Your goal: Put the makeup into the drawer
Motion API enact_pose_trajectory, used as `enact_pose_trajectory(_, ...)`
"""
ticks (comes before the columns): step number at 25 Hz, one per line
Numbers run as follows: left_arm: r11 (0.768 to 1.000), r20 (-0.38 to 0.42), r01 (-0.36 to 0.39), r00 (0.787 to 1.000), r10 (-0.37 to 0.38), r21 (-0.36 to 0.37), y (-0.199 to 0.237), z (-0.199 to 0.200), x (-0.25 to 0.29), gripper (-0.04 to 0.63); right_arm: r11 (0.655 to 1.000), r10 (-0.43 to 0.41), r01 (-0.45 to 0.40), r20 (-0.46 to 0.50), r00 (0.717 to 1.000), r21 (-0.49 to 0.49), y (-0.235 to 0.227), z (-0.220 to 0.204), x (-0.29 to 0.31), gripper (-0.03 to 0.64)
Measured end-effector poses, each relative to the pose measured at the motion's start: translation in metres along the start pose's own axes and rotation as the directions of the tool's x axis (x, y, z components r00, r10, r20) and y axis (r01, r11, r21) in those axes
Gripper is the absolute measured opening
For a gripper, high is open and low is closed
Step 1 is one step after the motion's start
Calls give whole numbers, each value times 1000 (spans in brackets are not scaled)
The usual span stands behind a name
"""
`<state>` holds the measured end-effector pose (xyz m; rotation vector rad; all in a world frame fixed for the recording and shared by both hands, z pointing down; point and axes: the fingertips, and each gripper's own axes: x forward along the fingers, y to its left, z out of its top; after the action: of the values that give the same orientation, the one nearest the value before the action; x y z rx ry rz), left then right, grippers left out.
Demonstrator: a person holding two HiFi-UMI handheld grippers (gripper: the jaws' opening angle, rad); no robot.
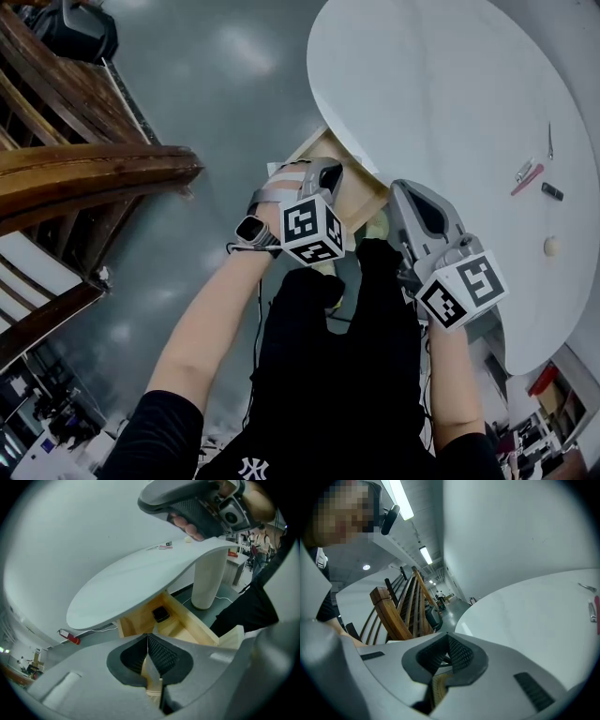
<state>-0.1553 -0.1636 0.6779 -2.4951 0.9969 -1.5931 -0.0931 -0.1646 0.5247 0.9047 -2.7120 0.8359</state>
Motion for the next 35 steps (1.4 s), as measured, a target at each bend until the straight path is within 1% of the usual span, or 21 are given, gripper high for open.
enact_pose_trajectory(5,996,18,92,996,-92,-5,-31,8,4,11,1000,-3,3,-8,1000,8,-3,-4,-3,15)
enact_pose_trajectory(7,995,18,104,994,-104,-6,-38,10,3,11,1000,-5,5,-8,1000,9,-3,-4,-6,15)
enact_pose_trajectory(10,994,30,102,994,-101,-27,-42,14,-4,11,1000,-8,8,-8,1000,9,-2,-3,-11,15)
enact_pose_trajectory(15,992,63,79,995,-73,-99,-38,23,-26,11,1000,-10,10,-14,1000,2,9,1,-17,15)
enact_pose_trajectory(18,985,91,73,994,-59,-157,-34,33,-46,9,1000,-13,13,-19,1000,-6,17,8,-24,15)
enact_pose_trajectory(22,972,150,54,988,-19,-230,-20,54,-76,9,999,-14,14,-7,1000,-29,26,23,-31,15)
enact_pose_trajectory(27,943,243,40,969,44,-332,-4,84,-128,9,998,-29,30,11,1000,-59,47,45,-47,15)
enact_pose_trajectory(32,924,314,25,944,104,-382,10,116,-184,9,995,-30,33,33,999,-95,71,71,-66,15)
enact_pose_trajectory(35,913,345,23,929,131,-408,17,128,-213,9,992,-30,35,47,998,-117,85,84,-76,15)
